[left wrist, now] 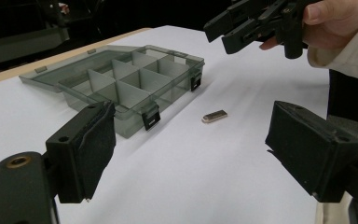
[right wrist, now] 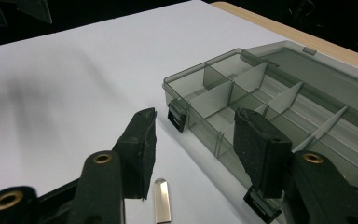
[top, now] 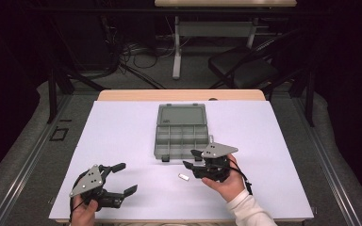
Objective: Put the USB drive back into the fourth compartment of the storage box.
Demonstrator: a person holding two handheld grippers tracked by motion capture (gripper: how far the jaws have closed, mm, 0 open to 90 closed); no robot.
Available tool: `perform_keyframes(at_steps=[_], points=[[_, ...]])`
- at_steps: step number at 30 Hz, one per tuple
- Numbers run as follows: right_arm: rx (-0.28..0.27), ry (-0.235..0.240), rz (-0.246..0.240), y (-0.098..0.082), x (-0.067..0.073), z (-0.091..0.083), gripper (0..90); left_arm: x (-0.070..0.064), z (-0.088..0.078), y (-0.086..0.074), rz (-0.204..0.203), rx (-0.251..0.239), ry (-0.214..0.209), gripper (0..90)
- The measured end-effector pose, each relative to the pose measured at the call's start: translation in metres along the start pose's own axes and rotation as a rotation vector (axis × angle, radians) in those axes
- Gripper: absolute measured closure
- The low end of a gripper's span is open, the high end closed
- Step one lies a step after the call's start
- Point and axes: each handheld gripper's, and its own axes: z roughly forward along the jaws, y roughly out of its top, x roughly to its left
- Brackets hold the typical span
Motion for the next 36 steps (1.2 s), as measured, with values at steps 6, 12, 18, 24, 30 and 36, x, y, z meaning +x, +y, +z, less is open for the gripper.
perform_keyframes(at_steps=[6, 12, 18, 24, 30, 36], points=[[-0.005, 0.007, -0.020, -0.004, -0.001, 0.007, 50.1, 0.000, 0.000, 0.000, 0.000, 0.003, 0.003, 15.8], [-0.011, -0.002, -0.033, -0.013, 0.006, 0.014, 52.2, 0.000, 0.000, 0.000, 0.002, 0.002, 0.002, 15.7], [0.020, 0.036, -0.033, -0.020, 0.011, 0.022, 56.6, 0.001, 0.000, 0.000, 0.002, 0.006, 0.001, 15.7], [0.054, 0.048, -0.032, -0.024, 0.013, 0.026, 59.5, 0.001, 0.000, 0.000, -0.002, 0.005, 0.001, 15.7], [0.090, 0.068, -0.019, -0.027, 0.014, 0.029, 64.0, 0.000, 0.000, 0.000, 0.001, 0.005, -0.003, 15.7], [0.144, 0.090, -0.010, -0.029, 0.015, 0.034, 68.8, 0.001, 0.001, 0.000, 0.001, 0.006, -0.002, 15.7]])
